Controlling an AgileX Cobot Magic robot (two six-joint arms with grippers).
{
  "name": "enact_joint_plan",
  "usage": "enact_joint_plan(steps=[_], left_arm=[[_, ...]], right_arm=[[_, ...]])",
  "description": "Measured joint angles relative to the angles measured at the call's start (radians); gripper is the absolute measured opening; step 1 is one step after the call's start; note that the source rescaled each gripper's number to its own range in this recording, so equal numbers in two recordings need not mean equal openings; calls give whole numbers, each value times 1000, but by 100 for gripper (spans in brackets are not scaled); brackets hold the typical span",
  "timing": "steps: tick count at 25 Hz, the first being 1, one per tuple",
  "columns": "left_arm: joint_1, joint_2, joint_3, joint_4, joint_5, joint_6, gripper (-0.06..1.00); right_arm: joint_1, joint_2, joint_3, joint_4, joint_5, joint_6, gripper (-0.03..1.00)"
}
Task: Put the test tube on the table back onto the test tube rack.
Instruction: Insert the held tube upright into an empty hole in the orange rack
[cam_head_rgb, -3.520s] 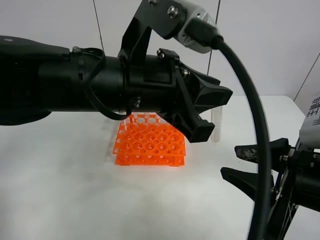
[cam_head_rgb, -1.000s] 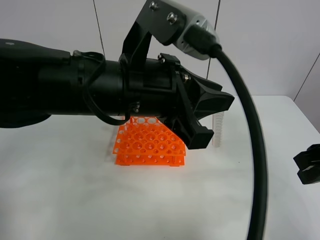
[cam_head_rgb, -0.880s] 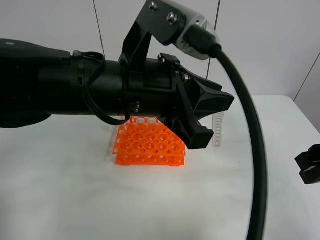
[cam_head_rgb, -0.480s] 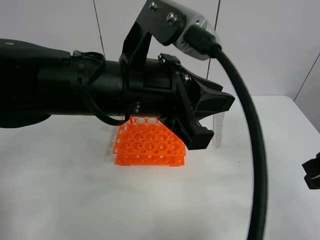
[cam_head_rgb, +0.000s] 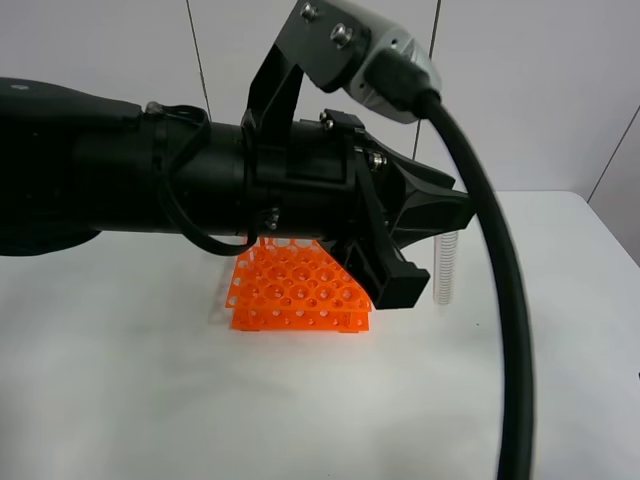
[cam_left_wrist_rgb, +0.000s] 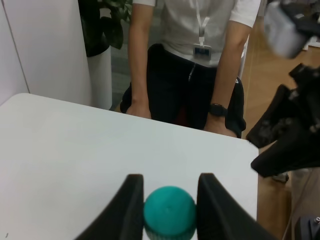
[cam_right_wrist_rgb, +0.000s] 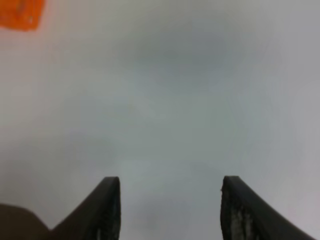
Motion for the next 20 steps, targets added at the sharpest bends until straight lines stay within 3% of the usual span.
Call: enact_joint_plan(steps=[9, 15, 20], left_arm=[[0, 0, 0, 1, 9, 0, 0], [0, 0, 0, 1, 17, 0, 0], [0, 0, 0, 1, 20, 0, 0]], right_arm=[[-2, -86, 3, -48, -18, 0, 59], [-103, -91, 5, -56, -18, 0, 59], [-119, -187, 5, -54, -18, 1, 59]])
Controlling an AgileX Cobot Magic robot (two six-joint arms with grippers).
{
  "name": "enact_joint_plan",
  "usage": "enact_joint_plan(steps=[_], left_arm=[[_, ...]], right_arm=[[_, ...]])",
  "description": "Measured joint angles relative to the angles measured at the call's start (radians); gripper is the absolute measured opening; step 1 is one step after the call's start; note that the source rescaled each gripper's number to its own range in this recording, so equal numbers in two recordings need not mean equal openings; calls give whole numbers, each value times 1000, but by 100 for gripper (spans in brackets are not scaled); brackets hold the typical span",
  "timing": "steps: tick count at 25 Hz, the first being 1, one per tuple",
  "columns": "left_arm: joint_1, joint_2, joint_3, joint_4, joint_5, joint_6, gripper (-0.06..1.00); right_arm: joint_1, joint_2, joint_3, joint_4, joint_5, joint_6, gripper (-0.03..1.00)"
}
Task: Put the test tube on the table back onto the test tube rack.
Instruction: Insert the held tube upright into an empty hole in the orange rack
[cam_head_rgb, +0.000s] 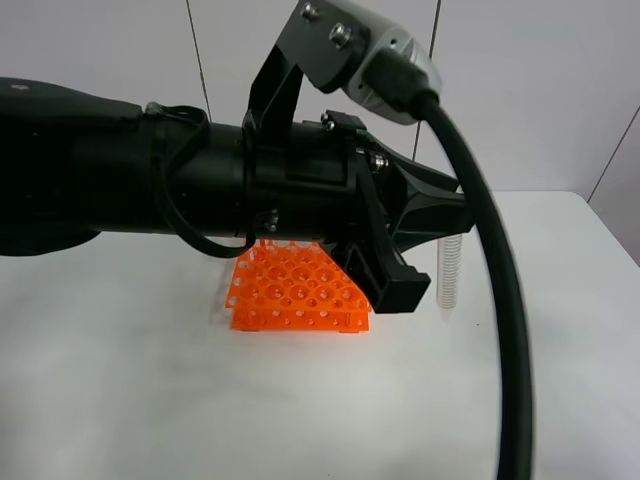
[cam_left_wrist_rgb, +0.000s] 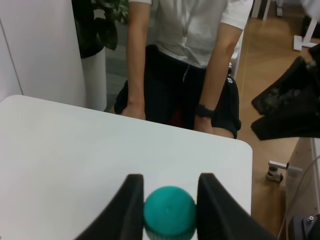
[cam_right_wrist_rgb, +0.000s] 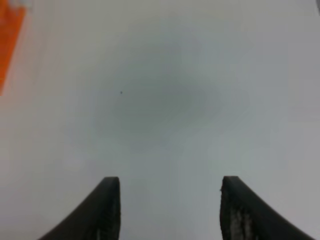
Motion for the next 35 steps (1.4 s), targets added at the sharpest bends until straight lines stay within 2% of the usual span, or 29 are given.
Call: enact_joint_plan(steps=[13, 35], left_arm=[[0, 0, 0, 0, 7, 0, 0], [0, 0, 0, 0, 10, 12, 0]], right_arm=[[-2, -256, 23, -1, -6, 0, 59], [-3, -264, 34, -1, 1, 0, 59]])
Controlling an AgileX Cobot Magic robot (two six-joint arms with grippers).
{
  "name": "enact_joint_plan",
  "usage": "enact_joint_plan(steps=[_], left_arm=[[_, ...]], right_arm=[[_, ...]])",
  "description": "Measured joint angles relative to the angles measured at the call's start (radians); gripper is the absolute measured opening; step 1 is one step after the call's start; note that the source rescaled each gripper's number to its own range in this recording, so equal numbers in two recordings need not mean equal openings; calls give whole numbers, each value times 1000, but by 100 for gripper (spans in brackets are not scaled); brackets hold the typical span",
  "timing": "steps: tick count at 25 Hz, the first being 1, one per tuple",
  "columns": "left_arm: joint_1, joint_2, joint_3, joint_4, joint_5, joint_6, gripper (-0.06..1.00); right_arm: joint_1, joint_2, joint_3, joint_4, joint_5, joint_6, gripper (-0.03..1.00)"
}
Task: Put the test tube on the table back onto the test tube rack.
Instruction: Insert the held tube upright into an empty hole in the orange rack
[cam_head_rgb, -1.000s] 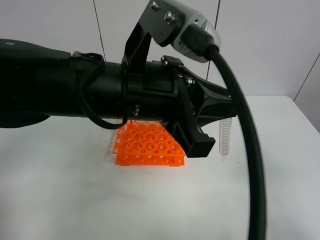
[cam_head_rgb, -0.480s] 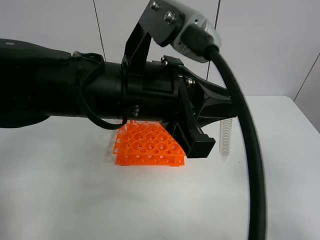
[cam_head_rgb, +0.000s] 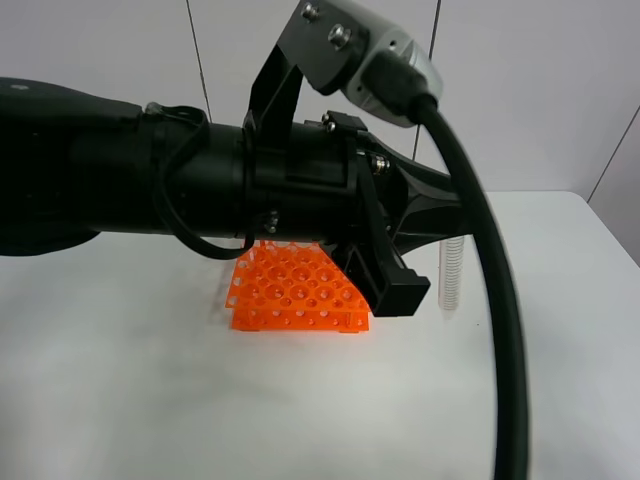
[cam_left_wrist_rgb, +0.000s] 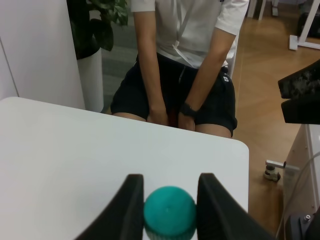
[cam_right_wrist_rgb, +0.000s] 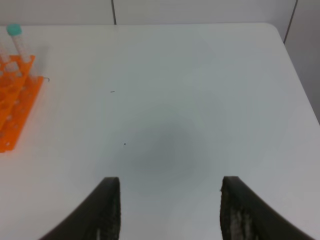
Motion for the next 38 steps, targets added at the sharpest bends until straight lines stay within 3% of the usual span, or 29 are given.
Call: enact_joint_plan(steps=[10, 14, 17, 20, 27, 30, 33, 38], left_arm=[[0, 0, 0, 0, 0, 15, 0], [-23, 0, 0, 106, -91, -29, 0], [-43, 0, 0, 297, -251, -202, 0], [-43, 0, 0, 562, -343, -492, 0], [2, 36, 0, 1352, -459, -1413, 0], [62, 78, 0, 1602, -459, -1721, 0], [130, 105, 0, 1734, -474, -1860, 0], [245, 113, 0, 1789, -490, -1910, 0]], right_arm=[[0, 0, 0, 0, 0, 0, 59], [0, 0, 0, 0, 0, 0, 59], [0, 0, 0, 0, 0, 0, 59], [0, 0, 0, 0, 0, 0, 59], [0, 0, 0, 0, 0, 0, 59], [0, 0, 0, 0, 0, 0, 59], [0, 0, 0, 0, 0, 0, 59], [0, 0, 0, 0, 0, 0, 59]])
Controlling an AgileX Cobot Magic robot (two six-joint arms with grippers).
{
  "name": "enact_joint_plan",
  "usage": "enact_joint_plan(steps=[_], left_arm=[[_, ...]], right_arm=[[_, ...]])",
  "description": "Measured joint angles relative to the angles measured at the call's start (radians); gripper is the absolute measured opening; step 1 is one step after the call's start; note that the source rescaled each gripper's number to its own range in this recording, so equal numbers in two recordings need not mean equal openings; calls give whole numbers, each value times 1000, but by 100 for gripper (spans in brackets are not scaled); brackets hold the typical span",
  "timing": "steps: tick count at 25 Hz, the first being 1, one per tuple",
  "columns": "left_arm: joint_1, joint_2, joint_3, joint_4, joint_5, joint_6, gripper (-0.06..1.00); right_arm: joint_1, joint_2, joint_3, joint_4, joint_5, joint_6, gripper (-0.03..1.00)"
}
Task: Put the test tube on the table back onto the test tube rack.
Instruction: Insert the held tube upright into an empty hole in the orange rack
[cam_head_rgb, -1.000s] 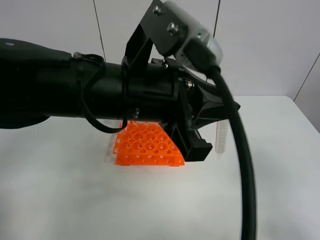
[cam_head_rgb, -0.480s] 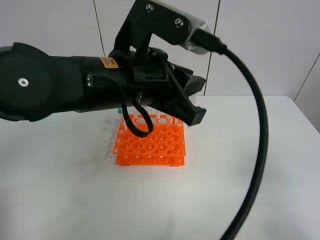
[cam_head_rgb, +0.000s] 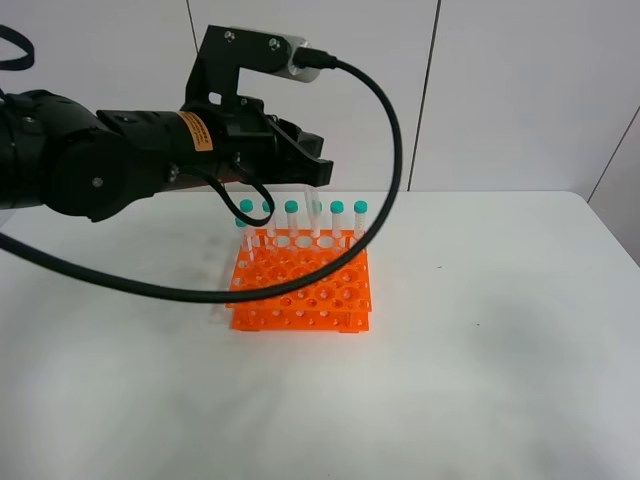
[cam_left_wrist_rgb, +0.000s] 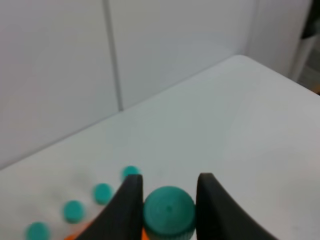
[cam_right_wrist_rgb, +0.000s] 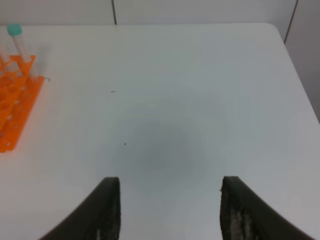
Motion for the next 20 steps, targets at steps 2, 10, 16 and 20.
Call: enact_joint_plan(steps=[2, 10, 16, 20], left_arm=[[28, 1, 0, 3, 21, -5, 0], [86, 63, -42, 6, 132, -5, 0], [102, 148, -150, 6, 215, -5, 0], [116, 188, -189, 3, 227, -5, 0]], right_arm=[[0, 0, 0, 0, 0, 0, 59], [0, 0, 0, 1, 0, 0, 59], [0, 0, 0, 1, 0, 0, 59], [0, 0, 0, 1, 0, 0, 59]])
